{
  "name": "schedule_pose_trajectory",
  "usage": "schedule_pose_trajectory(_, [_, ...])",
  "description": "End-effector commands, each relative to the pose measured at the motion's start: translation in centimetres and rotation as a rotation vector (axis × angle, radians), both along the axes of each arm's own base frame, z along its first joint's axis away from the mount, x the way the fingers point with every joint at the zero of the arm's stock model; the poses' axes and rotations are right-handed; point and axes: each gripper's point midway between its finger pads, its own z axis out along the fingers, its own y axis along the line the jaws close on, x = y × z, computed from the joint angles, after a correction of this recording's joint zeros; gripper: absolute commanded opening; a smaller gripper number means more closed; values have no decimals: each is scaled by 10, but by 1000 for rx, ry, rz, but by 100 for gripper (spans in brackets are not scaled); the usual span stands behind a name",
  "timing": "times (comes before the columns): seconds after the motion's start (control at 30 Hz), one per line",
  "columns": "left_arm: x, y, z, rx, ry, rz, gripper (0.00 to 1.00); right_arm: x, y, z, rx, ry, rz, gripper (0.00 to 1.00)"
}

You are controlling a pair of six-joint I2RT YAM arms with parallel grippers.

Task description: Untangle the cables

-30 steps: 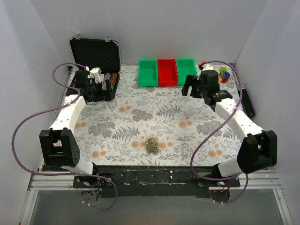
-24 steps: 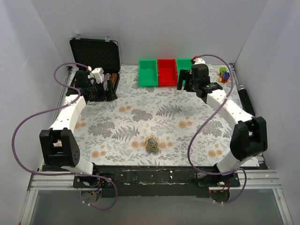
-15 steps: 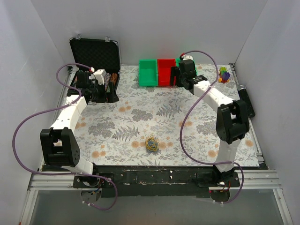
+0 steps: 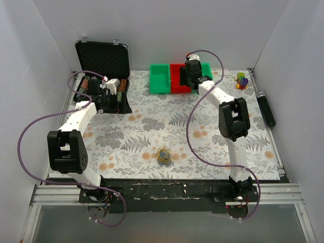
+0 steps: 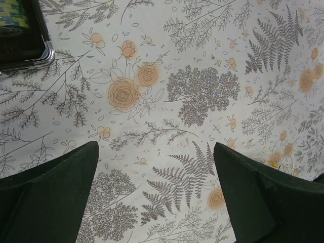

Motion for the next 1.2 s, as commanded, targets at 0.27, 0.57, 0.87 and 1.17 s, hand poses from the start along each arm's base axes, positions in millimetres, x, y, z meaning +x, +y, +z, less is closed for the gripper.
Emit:
schedule_pose_trajectory(0.27, [-1,-20,12,-60,-36,-96,98,41,-16,26,-15,-147,-87,67])
schedule_pose_trajectory(0.57, [-3,-23,14,-74,-28,-99,98,50,-25,-8,1,-84,-110,63])
schedule_pose_trajectory(0.87, [-23,-52,24,-29,-52,-195,98,38,-24,-28,9,-5,-110,19])
schedule_pose_trajectory(1.17, [-39,-64,19,16,-76,-272,98,-46,-23,-32,-31,36,-126,1])
